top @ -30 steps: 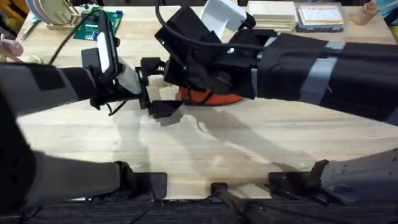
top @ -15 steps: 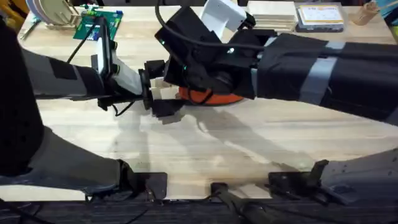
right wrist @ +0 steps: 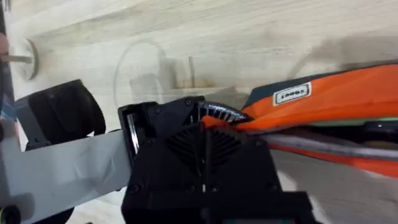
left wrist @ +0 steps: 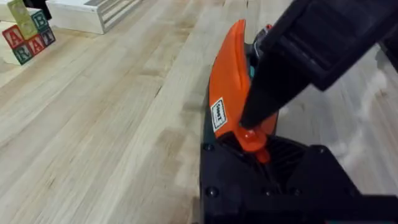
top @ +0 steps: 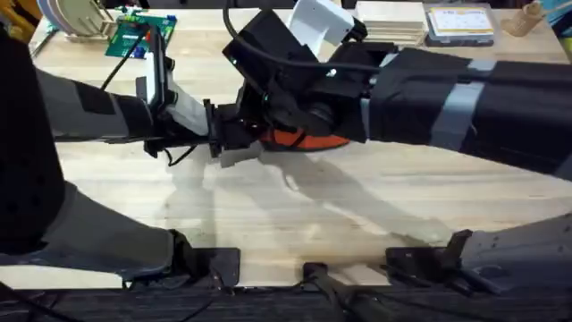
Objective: Unzip the bag, pick up the pens from the table one at a time and place them inside, then zip the bag closed.
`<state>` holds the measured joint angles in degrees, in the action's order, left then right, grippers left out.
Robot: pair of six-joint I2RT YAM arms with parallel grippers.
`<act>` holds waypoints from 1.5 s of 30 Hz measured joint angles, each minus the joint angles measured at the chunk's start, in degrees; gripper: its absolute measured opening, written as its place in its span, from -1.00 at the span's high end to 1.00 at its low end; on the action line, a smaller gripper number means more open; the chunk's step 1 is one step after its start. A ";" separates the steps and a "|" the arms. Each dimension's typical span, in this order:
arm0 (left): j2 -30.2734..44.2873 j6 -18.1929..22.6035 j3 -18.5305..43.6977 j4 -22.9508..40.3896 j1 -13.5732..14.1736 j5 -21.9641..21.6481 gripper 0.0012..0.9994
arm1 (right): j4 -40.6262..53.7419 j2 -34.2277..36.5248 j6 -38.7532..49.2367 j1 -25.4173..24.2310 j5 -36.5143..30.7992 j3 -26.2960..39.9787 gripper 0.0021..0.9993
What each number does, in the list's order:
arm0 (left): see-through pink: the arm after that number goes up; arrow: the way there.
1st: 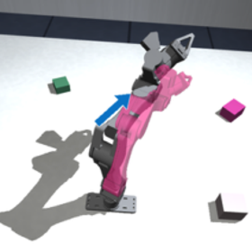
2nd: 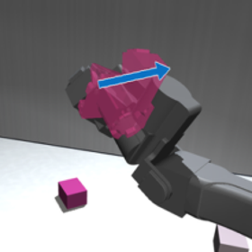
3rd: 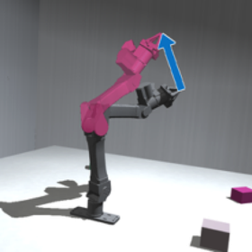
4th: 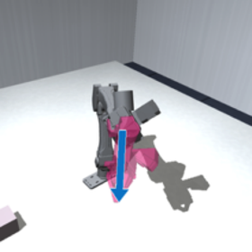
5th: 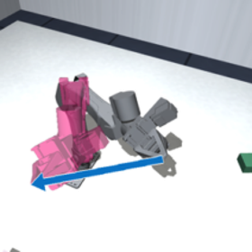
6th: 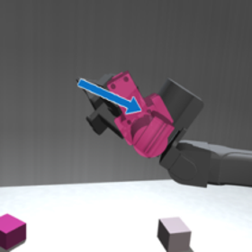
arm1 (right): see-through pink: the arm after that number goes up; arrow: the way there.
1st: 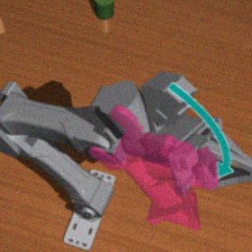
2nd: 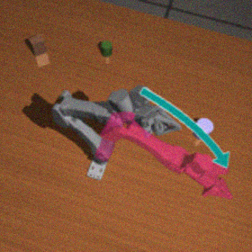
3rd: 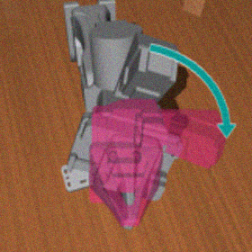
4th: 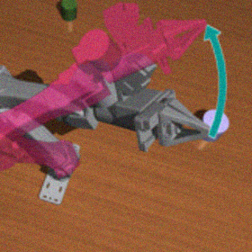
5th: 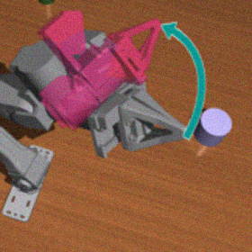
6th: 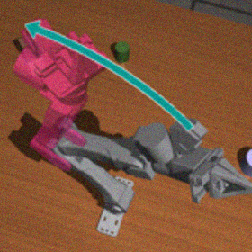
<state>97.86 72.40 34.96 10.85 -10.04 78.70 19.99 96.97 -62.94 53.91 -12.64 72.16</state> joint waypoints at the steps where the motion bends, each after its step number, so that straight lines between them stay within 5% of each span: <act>1: 0.00 -0.18 0.00 0.01 0.00 -0.04 0.91 | 0.02 0.00 0.13 -0.04 0.00 0.00 0.94; 17: 0.00 -0.27 0.00 -0.15 0.07 -0.24 0.91 | 4.90 -1.16 1.15 -5.16 1.97 0.00 0.94; 29: 0.00 -0.34 0.00 -0.08 0.15 -0.32 0.91 | 11.56 -6.27 1.79 -16.16 0.20 0.00 0.94; 37: 0.02 -0.44 0.00 -0.06 0.15 -0.33 0.91 | 10.15 -8.28 14.70 -17.59 0.30 0.00 0.94; 38: 0.00 -0.44 0.00 -0.07 0.15 -0.33 0.91 | 9.95 -8.64 17.08 -17.59 0.41 0.00 0.88; 39: 0.00 -0.44 0.00 -0.06 0.15 -0.33 0.91 | 9.81 -10.11 25.73 -17.59 1.46 0.00 0.04; 42: 0.00 -0.44 0.00 -0.06 0.15 -0.33 0.91 | 9.86 -11.35 33.01 -17.59 3.61 0.00 -0.82; 45: 0.00 -0.44 0.00 -0.06 0.15 -0.33 0.91 | 9.92 -12.00 37.84 -17.59 5.05 0.00 -0.99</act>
<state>97.86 71.96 34.96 10.79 -9.89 78.37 29.91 84.97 -25.11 36.32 -7.59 72.16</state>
